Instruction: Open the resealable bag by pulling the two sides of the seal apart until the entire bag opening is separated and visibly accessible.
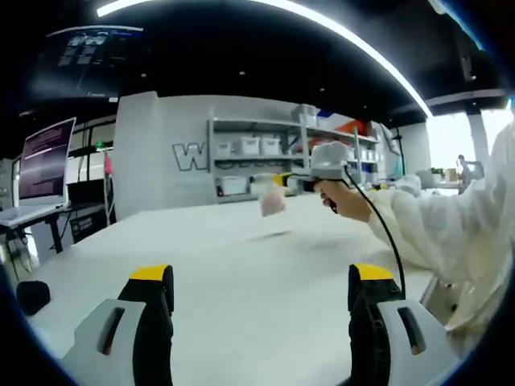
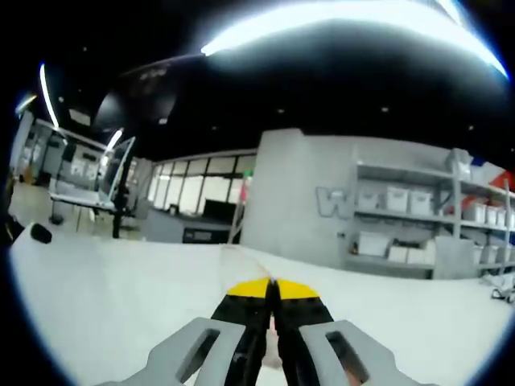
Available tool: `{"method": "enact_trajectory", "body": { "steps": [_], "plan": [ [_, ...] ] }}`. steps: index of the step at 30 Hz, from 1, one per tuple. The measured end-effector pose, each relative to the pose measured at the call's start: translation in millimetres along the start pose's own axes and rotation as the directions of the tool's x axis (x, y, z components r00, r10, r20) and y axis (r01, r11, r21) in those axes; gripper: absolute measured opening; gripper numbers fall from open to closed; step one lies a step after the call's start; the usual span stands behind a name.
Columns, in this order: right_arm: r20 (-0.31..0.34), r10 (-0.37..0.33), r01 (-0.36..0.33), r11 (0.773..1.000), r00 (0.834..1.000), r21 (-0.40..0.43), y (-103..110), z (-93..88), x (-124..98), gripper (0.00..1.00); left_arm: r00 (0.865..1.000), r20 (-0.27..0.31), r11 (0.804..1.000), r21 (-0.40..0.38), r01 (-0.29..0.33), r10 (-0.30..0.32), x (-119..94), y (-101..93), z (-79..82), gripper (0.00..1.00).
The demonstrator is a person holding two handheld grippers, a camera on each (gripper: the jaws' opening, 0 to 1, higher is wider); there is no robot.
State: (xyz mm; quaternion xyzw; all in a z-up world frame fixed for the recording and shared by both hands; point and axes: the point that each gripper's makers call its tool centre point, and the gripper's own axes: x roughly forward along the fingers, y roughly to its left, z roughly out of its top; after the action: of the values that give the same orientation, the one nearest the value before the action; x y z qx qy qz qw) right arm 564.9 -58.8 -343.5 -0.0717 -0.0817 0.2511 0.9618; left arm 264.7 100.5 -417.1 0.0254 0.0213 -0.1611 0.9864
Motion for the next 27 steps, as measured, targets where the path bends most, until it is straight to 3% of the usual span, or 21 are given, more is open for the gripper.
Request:
{"method": "enact_trajectory", "body": {
  "steps": [12,27],
  "plan": [
    [-0.020,-0.013,0.013,1.000,1.000,0.016,-9,-15.1,-8,0.00,1.000,-0.010,1.000,-0.002,0.010,-0.010,2,-1.3,-4.3,0.89],
    [0.026,0.006,-0.007,1.000,1.000,0.003,-7,4.6,-12,0.00,1.000,-0.009,1.000,0.001,0.016,-0.016,6,-4.3,-4.2,0.89]
  ]
}}
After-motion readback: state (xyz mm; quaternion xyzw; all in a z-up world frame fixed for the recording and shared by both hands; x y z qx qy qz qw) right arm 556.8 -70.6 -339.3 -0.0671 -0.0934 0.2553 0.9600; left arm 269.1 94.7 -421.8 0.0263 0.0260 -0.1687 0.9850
